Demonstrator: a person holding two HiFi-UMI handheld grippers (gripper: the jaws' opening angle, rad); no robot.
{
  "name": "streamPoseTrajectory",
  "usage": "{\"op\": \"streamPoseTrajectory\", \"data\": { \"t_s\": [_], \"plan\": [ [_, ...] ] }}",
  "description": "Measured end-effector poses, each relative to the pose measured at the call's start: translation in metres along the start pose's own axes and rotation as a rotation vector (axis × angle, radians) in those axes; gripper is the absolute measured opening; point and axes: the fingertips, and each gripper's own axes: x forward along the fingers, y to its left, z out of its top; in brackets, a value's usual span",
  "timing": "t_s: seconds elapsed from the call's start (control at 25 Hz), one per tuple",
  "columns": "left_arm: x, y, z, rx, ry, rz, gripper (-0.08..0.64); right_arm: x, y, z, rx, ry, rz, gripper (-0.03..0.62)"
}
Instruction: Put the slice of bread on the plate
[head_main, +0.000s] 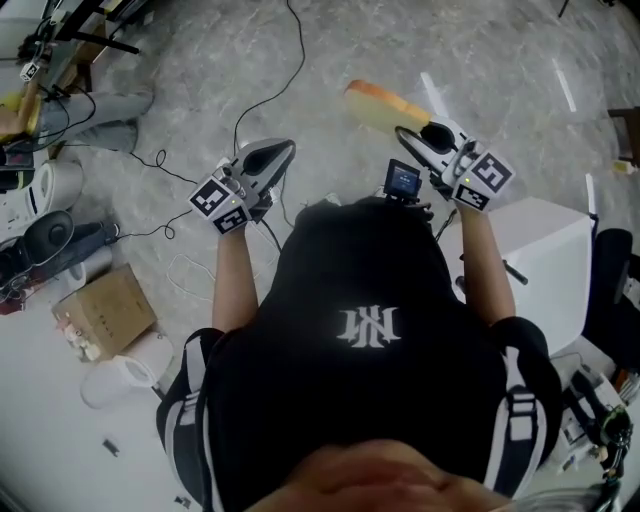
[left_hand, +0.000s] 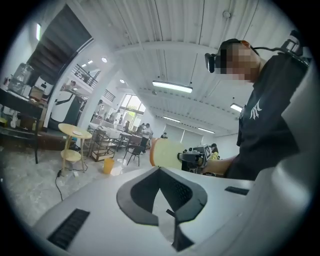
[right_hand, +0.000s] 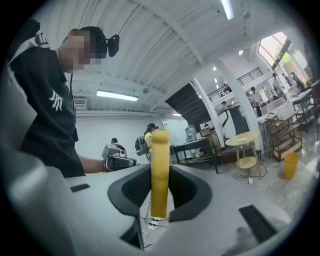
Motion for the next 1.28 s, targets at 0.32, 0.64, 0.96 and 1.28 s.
{"op": "streamPoseTrajectory", "data": {
  "t_s": [0.32, 0.64, 0.96, 1.28],
  "plan": [
    [0.019, 0.001, 0.007, -0.011, 0.004, 0.026, 0.012, -0.027, -0.023, -0.002, 0.012, -0.013, -0.028, 0.092],
    [0.046, 0.001, 0.014, 0.010, 0.020, 0.046, 0.012, -0.046, -0.047, -0.007, 0.021, -0.015, -0.042, 0.092],
    [0.088, -0.004, 0.013, 0.010, 0.047, 0.074, 0.012, -0.073, -0.081, -0.007, 0.027, -0.015, -0.066, 0.092],
    [0.094, 0.016, 0.009, -0.024, 0.057, 0.057, 0.012, -0.073, -0.100, -0.016, 0.051, -0.014, -0.129, 0.092]
  ]
}}
